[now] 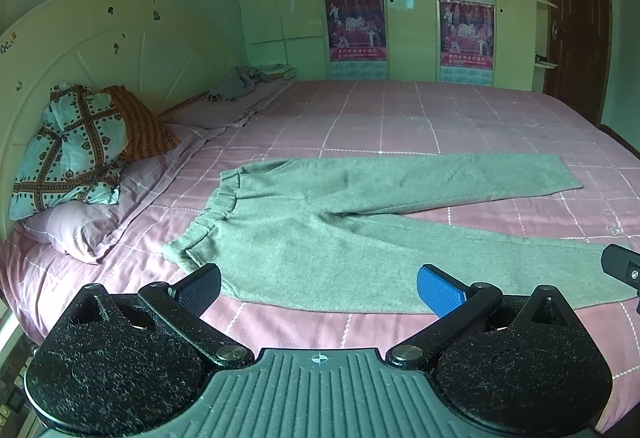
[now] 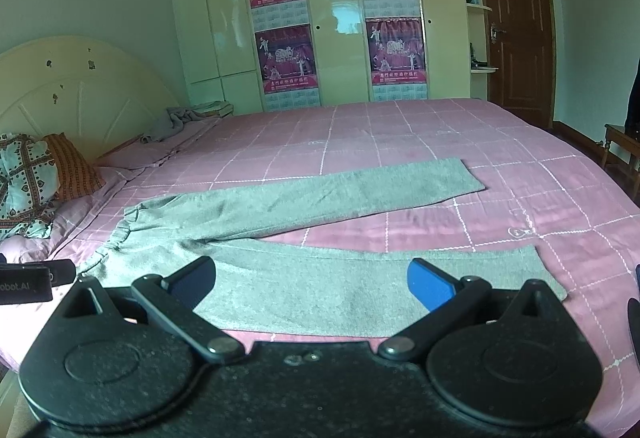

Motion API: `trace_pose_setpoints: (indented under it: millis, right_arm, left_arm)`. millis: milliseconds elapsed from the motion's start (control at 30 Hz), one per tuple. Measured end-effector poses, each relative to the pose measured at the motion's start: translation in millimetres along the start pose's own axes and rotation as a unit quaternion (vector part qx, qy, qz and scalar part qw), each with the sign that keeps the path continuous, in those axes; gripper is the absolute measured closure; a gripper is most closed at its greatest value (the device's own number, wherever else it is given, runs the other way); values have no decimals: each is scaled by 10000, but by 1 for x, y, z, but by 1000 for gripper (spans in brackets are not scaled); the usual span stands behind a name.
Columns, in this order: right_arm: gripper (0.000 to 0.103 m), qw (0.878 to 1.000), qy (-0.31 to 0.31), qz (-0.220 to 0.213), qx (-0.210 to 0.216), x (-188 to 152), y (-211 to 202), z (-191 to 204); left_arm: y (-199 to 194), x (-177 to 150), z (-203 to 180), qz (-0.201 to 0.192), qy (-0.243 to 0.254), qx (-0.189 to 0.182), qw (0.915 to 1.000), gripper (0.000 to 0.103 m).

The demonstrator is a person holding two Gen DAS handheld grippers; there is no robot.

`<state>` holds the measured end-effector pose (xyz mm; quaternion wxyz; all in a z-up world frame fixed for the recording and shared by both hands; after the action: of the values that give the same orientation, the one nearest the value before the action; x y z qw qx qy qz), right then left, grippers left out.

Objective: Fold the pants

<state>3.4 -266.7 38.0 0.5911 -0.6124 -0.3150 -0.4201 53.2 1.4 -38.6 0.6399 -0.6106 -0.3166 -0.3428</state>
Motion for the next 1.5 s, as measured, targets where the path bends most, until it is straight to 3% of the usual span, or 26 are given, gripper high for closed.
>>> trace_pose_setpoints:
  millis: [567, 833, 1500]
  right_arm:
    - [0, 10000, 20, -9, -31, -2, 3, 1]
    - [0, 10000, 12, -11, -26, -2, 3, 3]
    - [1, 9999, -55, 16, 150, 1, 18, 17]
  left_arm:
    - [8, -1, 0, 82, -25, 26, 10000, 0]
    - [11, -2, 5, 207, 323, 318, 9988, 0]
    - [45, 20, 30, 133, 1, 305, 9994, 0]
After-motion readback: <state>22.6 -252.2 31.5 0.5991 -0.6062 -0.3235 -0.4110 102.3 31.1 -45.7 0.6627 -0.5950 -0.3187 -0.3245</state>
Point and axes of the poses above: each gripper's, at about its wrist camera, not at the fingertips, and y roughly the way its jaws point, z to its left, x to its top, the point moved 5 cm from there along y, roughly the way its jaws point, and after that the axes turned 4 degrees about -y, right-handed, at the moved point
